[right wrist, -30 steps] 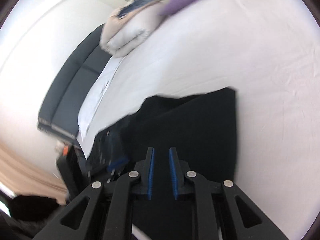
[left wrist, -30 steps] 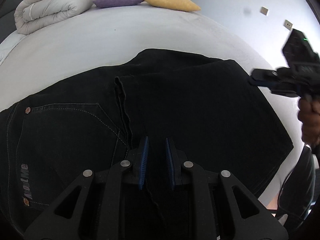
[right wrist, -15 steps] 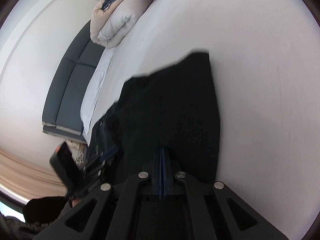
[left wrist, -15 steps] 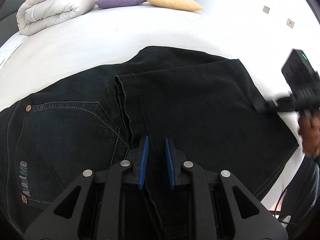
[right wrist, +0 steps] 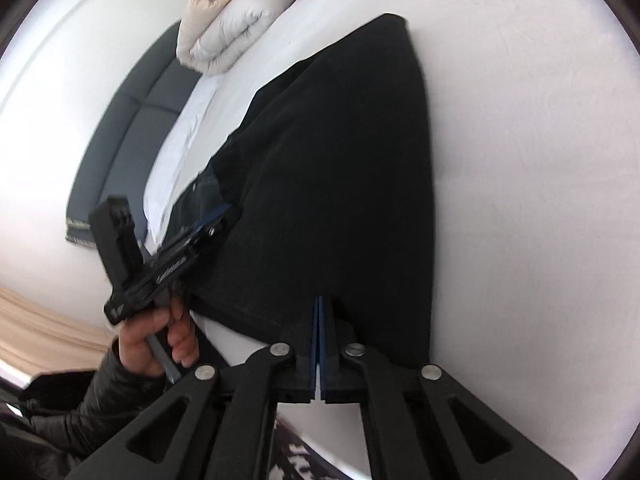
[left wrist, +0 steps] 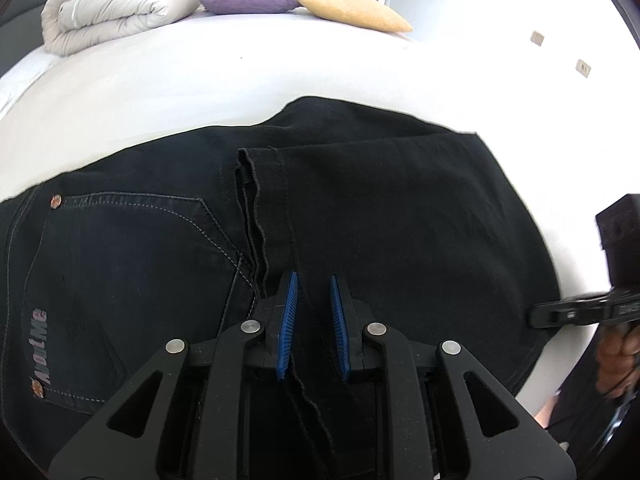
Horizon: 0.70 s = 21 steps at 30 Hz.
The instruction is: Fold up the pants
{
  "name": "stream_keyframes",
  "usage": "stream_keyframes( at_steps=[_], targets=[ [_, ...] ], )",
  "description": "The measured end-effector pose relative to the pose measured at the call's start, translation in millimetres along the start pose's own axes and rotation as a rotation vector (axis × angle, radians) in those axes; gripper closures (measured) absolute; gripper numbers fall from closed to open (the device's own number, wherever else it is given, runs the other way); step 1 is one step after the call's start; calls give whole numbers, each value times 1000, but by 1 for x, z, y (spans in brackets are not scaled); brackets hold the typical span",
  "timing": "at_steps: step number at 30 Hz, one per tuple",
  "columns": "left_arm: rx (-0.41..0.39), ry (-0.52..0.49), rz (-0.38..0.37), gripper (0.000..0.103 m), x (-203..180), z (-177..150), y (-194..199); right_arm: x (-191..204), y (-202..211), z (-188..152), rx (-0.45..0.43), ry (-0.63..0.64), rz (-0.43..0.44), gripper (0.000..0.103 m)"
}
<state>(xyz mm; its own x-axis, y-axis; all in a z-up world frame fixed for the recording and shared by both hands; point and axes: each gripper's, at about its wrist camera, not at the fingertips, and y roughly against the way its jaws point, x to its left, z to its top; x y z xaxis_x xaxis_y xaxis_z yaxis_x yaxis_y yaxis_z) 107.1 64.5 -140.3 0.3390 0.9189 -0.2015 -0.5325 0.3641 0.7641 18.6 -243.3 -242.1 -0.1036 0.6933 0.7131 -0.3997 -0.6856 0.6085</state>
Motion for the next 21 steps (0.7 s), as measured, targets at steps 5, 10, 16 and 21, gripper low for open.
stream_keyframes(
  at_steps=[5,10,16,21],
  targets=[
    [-89,185,-43,86,27,-14,49,-2,4,-8,-39,19,6,103],
    [-296,494,-102,12,81,-62,125,-3,6,-12,-59,17,23,103],
    [-494,852,-149,8,145,-127,181,-3,10,-18,-90,4,28,103],
    [-502,1076,-253,8,184,-158,171,-4,16,-18,-87,-7,21,103]
  ],
)
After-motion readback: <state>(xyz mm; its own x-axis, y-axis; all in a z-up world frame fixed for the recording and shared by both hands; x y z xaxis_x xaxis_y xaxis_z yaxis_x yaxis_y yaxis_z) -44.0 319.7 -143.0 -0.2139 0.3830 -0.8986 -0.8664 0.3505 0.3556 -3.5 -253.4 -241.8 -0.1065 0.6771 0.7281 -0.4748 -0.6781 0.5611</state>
